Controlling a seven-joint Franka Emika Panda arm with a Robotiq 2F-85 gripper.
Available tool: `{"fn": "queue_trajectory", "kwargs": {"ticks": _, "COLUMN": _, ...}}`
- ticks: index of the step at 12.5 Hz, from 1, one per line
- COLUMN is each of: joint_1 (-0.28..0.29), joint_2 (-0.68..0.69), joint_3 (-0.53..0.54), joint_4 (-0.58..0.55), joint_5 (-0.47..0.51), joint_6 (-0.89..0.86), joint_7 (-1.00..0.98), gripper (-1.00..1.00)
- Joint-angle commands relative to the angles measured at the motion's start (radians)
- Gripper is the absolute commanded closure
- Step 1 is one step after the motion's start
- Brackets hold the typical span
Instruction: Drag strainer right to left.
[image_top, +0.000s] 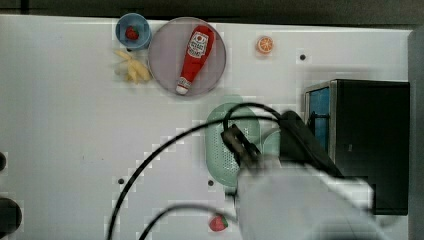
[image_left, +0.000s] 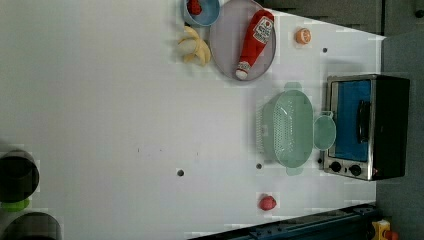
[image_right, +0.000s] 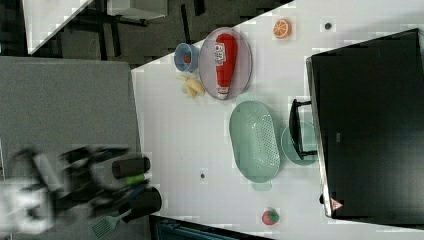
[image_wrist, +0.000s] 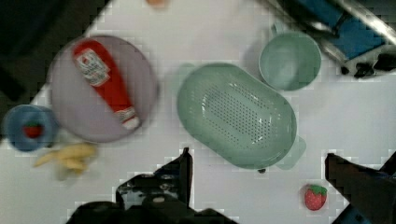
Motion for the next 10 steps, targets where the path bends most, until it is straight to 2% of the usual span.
{"fn": "queue_trajectory", "kwargs": {"ticks": 1, "joint_1": -0.008, "joint_2": 0.125, "joint_3": 0.012, "joint_4": -0.189, "joint_5": 0.0, "joint_6": 0.112, "joint_7": 0.064, "gripper": -1.0}}
{"fn": "queue_trajectory", "kwargs": {"ticks": 5, "joint_1": -0.007, "joint_2": 0.231, "joint_3": 0.021, "joint_4": -0.34, "joint_5": 0.0, "joint_6": 0.433, "joint_7": 0.318, "gripper": -1.0}}
{"fn": "queue_trajectory", "kwargs": {"ticks": 10, "joint_1": -0.005, "joint_2": 0.446, "joint_3": 0.04, "joint_4": -0.397, "joint_5": 0.0, "joint_6": 0.674, "joint_7": 0.516, "gripper": -1.0}}
